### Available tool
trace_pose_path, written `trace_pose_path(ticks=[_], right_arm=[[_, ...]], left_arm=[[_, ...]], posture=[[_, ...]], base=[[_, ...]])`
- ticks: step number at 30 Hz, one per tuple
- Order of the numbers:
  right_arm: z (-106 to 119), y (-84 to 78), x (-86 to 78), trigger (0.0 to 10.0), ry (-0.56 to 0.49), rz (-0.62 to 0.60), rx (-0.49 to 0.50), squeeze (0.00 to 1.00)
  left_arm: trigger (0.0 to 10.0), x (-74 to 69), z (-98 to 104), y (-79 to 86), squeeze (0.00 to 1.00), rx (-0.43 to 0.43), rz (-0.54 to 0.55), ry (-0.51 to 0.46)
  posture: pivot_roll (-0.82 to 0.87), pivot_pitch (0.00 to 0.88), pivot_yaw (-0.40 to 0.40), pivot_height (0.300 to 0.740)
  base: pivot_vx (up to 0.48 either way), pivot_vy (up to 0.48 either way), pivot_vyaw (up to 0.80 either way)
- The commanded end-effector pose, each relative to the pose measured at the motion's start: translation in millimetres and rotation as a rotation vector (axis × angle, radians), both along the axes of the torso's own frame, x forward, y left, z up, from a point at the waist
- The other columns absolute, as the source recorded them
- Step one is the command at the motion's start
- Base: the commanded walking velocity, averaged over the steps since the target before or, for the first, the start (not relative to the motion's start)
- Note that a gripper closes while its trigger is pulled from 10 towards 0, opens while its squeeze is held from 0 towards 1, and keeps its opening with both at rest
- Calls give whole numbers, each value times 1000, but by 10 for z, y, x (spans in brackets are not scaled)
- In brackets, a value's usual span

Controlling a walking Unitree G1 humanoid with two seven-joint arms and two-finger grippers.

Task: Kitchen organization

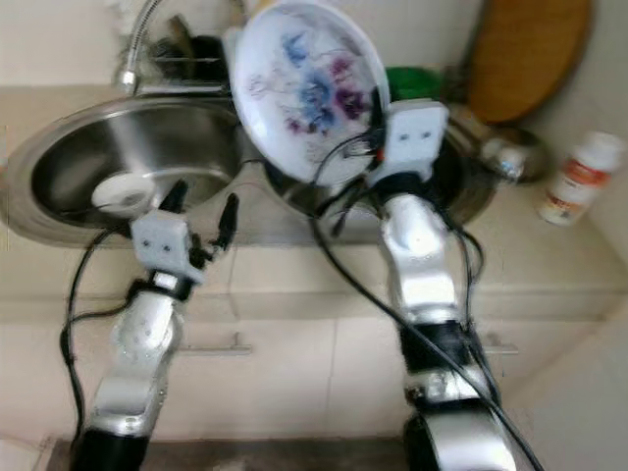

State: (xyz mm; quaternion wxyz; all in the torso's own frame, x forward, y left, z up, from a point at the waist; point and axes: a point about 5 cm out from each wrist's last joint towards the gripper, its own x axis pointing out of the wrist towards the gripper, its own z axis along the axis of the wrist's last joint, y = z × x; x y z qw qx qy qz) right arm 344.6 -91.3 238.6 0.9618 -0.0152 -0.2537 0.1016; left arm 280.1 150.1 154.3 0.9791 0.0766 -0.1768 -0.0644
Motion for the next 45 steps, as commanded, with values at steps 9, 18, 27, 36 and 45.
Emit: trace_pose_path(ticks=[9,18,27,36,45], right_arm=[[-107,-270,190,10000,112,-188,-28,0],[-189,-715,297,10000,202,-435,40,0],[-495,-719,375,10000,371,-443,-191,0],[-928,-614,366,10000,619,-373,-324,0],[-1036,-610,344,10000,715,-332,-227,1000]], left_arm=[[10000,-3,4,-51,0,-3,-19,1],[10000,2,7,-60,0,-4,-20,1],[10000,3,1,-64,0,-2,-23,5],[10000,6,-2,-62,0,4,-23,9],[10000,8,-10,-65,0,7,-24,14]], posture=[[-1,0,-17,740],[-2,0,-19,740],[-7,0,-18,740],[-3,0,-19,740],[-6,0,-18,740]], base=[[0,0,267],[0,0,0],[0,0,0],[0,0,0],[0,0,0]])
